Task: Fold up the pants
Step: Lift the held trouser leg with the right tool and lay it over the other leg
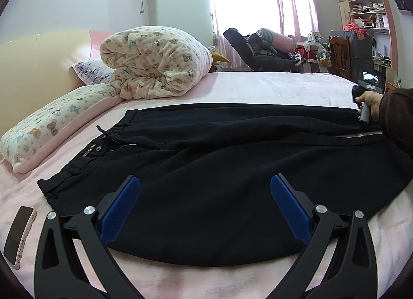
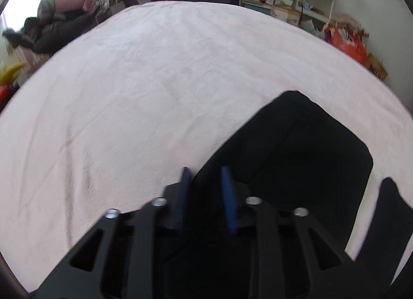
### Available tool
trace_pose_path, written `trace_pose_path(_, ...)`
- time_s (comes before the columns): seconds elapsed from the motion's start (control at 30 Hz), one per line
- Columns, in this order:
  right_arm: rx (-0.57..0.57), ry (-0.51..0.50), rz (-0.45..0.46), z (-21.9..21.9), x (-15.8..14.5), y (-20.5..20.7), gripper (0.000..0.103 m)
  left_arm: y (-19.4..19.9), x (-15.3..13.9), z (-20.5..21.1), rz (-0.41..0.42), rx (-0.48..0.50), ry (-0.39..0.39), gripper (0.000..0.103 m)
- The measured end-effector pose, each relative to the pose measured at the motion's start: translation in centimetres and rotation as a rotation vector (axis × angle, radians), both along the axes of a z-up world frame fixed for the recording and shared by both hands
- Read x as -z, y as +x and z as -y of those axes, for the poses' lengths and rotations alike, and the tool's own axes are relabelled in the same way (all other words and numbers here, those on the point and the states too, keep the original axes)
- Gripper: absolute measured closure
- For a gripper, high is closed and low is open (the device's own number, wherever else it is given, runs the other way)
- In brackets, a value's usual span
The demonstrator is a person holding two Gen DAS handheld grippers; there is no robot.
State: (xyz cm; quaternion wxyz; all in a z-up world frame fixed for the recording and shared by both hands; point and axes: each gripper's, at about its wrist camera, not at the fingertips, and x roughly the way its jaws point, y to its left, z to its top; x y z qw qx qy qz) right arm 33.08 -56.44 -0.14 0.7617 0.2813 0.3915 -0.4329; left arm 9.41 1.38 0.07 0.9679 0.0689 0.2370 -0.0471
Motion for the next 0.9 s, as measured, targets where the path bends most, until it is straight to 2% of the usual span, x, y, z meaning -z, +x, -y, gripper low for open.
trace_pose_path(0.03, 0.003, 0.044, 0.056, 0.9, -0.1, -0.8, 0.092, 0.0, 0.0, 0.0, -0.001, -0.001, 0.0, 0.002)
trace_pose_path(0.13, 0.008, 0.159, 0.187, 2.6, 0.1, -2.8, 0.098, 0.2, 0.1, -0.1, -0.008, 0.0, -0.004, 0.002)
trace_pose_path(0.27, 0.013, 0.287, 0.372, 3.1, -0.2, -5.5, 0.099, 0.5, 0.1, -0.5, -0.027, 0.001, -0.028, 0.002)
trace_pose_path(0.4, -0.007, 0.363, 0.505, 3.3, -1.6, -9.0, 0.099, 0.4, 0.0, -1.2, -0.028, -0.007, -0.063, 0.002)
trace_pose_path(0.63, -0.109, 0.374, 0.635, 1.3, -5.3, -15.1, 0.1, -0.5, -1.0, -2.0, 0.018, -0.004, -0.123, 0.002)
trace_pose_path(0.77, -0.156, 0.374, 0.684, -0.8, -6.4, -20.1, 0.101, -0.8, -1.9, -3.7, 0.051, -0.032, -0.23, 0.002)
trace_pose_path(0.9, -0.186, 0.401, 0.715, -2.2, -6.2, -25.0, 0.101, -0.2, -1.9, -6.2, 0.03, -0.07, -0.37, 0.002)
